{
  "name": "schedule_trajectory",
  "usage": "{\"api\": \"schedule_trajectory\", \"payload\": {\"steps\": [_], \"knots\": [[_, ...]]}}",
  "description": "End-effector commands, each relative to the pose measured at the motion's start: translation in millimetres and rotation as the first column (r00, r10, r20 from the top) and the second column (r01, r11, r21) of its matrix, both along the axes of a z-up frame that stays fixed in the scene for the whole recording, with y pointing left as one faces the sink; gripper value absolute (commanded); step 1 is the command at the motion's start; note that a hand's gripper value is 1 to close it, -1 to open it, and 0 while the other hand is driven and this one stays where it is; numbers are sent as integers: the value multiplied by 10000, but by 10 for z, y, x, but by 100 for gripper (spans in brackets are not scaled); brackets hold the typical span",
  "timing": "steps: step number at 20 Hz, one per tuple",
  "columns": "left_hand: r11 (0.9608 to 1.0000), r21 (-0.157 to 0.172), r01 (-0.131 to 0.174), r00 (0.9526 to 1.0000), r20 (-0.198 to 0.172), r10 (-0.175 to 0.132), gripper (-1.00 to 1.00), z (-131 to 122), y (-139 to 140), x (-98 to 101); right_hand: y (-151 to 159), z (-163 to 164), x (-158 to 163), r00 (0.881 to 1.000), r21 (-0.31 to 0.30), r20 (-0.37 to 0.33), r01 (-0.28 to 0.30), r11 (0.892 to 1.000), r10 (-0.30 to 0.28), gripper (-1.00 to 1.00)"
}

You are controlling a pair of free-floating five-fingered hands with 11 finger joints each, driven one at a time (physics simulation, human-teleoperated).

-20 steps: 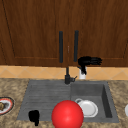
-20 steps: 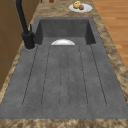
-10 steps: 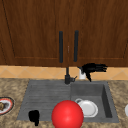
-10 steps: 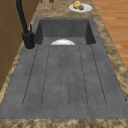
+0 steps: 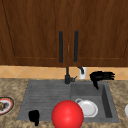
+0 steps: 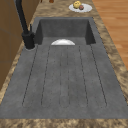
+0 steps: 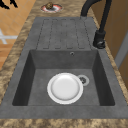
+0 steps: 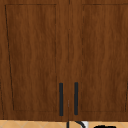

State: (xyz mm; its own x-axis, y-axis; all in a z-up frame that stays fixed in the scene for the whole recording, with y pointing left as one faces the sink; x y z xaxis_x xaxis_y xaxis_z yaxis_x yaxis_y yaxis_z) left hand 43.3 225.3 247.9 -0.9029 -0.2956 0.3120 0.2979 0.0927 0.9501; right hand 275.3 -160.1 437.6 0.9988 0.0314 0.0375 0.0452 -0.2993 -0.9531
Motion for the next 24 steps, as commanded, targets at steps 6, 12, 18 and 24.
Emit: {"api": "schedule_trajectory", "payload": {"steps": [6, 12, 18, 24], "knots": [[10000, 0, 0, 10000, 0, 0, 0, 0, 0, 0, -238, -362, -279, 9907, 544, -483, -1243, 9907, 1270, -100], [10000, 0, 0, 10000, 0, 0, 0, 0, 0, 0, -381, -391, -227, 9885, 950, -331, -1435, 9851, 1472, -100], [10000, 0, 0, 10000, 0, 0, 0, 0, 0, 0, -497, -417, -64, 9873, 1201, -612, -1383, 9831, 1463, -100], [10000, 0, 0, 10000, 0, 0, 0, 0, 0, 0, -628, -493, 58, 9793, 1339, -977, -1635, 9774, 1772, -100]]}}
